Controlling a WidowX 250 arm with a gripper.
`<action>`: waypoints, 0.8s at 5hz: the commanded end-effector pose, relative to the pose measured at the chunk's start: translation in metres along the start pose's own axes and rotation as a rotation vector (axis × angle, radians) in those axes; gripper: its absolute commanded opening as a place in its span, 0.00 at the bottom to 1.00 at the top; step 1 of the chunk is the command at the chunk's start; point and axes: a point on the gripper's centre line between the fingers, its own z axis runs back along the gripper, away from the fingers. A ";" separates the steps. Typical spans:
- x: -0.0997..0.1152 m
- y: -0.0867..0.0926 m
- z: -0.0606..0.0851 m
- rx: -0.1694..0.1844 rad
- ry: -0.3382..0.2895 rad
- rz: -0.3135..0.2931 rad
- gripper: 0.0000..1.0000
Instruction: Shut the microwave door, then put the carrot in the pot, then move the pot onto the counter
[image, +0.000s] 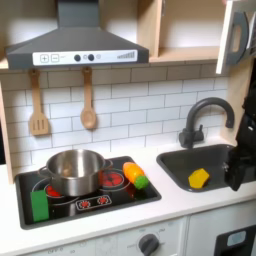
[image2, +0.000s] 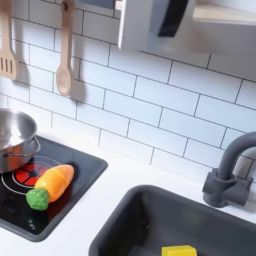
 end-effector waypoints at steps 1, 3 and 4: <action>0.007 -0.004 0.000 0.006 -0.006 -0.061 1.00; 0.025 -0.018 -0.005 -0.024 -0.007 -0.122 1.00; 0.034 -0.023 -0.006 -0.030 -0.015 -0.147 1.00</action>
